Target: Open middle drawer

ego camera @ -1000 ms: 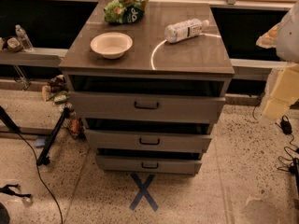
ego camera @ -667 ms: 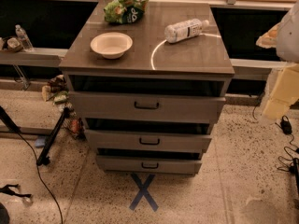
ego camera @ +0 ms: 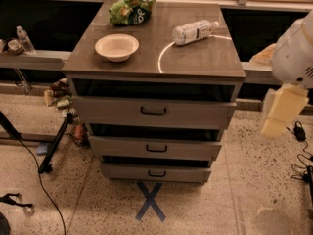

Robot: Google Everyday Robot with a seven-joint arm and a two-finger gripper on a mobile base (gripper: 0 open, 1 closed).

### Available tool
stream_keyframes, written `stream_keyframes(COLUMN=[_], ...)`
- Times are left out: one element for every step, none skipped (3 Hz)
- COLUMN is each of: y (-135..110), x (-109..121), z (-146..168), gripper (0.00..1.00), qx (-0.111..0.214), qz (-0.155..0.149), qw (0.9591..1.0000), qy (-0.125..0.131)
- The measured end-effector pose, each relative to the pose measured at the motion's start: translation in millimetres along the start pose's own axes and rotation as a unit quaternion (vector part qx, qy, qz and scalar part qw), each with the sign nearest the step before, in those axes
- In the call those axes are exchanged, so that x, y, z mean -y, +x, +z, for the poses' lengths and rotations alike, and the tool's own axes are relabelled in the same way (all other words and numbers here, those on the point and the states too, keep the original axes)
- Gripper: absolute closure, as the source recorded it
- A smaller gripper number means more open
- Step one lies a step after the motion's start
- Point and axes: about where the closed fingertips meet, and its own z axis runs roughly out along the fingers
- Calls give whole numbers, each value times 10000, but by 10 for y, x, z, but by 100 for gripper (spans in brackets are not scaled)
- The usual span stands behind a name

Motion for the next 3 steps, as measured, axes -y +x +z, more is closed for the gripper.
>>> stream_keyframes(y=[-18, -18, -22], x=[-285, -556, -699], z=[651, 1273, 1620], gripper=[0, 0, 0], qx=[183, 575, 838], qz=[-217, -426, -563], qw=[9977, 9915, 9864], qy=[-621, -1084, -1300])
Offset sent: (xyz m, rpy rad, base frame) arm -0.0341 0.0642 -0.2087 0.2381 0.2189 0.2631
